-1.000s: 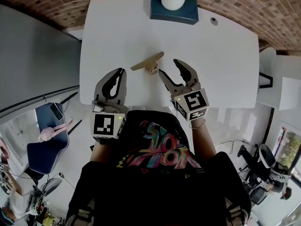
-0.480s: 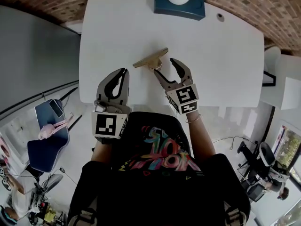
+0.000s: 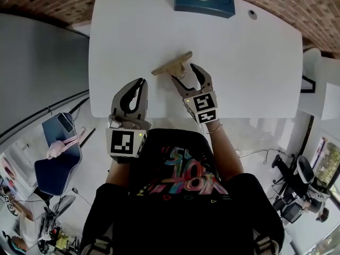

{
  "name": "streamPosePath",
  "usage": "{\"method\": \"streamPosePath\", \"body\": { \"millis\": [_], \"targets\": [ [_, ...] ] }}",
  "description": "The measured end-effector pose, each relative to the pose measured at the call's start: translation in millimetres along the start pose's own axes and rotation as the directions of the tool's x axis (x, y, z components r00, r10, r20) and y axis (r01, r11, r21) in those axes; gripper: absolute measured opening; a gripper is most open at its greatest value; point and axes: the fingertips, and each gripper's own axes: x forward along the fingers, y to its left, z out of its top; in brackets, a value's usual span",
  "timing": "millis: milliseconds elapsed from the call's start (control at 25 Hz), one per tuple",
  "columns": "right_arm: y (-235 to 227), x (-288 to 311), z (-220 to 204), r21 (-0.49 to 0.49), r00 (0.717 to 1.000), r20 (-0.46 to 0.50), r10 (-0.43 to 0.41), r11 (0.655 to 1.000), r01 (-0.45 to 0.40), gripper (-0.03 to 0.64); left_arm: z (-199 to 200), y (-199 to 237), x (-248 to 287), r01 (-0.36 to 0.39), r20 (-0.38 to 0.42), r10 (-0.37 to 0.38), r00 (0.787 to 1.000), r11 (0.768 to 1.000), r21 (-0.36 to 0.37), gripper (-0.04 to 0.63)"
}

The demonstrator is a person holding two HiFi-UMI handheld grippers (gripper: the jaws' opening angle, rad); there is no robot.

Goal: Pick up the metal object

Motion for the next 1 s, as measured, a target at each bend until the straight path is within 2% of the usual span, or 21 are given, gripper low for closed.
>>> {"method": "streamPosePath", "body": {
  "millis": [360, 1000],
  "targets": [
    [3, 23, -25, -0.013, 0.998, -0.057, -0.005, 1.0, 0.004, 0.313, -8, 17, 6, -0.044, 0.001, 0.045, 0.999, 0.999, -0.021, 0.034],
    [-2, 49, -41, -0.078, 0.99, -0.133, -0.043, 0.996, 0.033, 0.313, -18, 22, 6, -0.061, -0.018, 0.061, 0.998, 0.998, -0.032, 0.034]
  ]
}}
